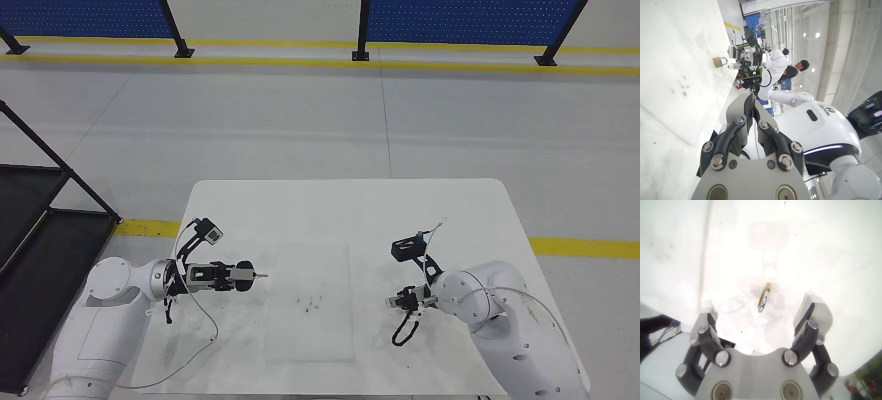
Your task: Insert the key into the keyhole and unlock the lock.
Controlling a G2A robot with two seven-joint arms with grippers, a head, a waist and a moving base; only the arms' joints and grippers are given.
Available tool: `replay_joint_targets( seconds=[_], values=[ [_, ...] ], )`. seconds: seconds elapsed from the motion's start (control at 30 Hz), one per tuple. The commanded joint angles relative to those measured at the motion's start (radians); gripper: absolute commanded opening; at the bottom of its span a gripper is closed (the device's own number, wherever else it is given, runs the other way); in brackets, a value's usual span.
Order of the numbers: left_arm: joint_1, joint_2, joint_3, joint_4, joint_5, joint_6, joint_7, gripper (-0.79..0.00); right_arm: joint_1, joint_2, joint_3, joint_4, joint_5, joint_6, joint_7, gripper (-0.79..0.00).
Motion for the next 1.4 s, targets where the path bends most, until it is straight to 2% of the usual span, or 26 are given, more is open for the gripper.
replay_joint_targets(
  seconds=[0.0,0.27,0.47,0.57,0.93,0.97,1.03,1.07,1.37],
  values=[
    [0.0,0.0,0.0,0.0,0.0,0.0,0.0,-0.785,0.0,0.0,0.0,0.0,0.0,0.0,0.0,0.0],
    [0.0,0.0,0.0,0.0,0.0,0.0,0.0,-0.785,-0.01,0.0,-0.004,0.009,0.01,-0.012,-0.029,0.0],
    [0.0,0.0,0.0,0.0,0.0,0.0,0.0,-0.785,0.005,0.002,-0.035,0.047,0.011,0.065,0.0,0.0],
    [0.0,0.0,0.0,0.0,0.0,0.0,0.0,-0.785,0.025,0.008,-0.062,0.083,0.027,0.112,0.0,0.0],
    [0.0,0.0,0.0,0.0,0.0,0.0,0.0,-0.785,0.053,0.042,-0.118,0.091,0.019,0.112,0.0,0.0],
    [0.0,0.0,0.0,0.0,0.0,0.0,0.0,-0.785,0.052,0.044,-0.121,0.09,0.019,0.112,0.0,-0.031],
    [0.0,0.0,0.0,0.0,0.0,0.0,0.0,-0.785,0.052,0.048,-0.127,0.095,0.021,0.112,0.0,-0.329],
    [0.0,0.0,0.0,0.0,0.0,0.0,0.0,-0.785,0.053,0.05,-0.132,0.096,0.028,0.112,0.0,-0.413],
    [0.0,0.0,0.0,0.0,0.0,0.0,0.0,-0.785,0.077,0.059,-0.146,0.114,0.06,0.112,0.0,-0.428]
  ],
)
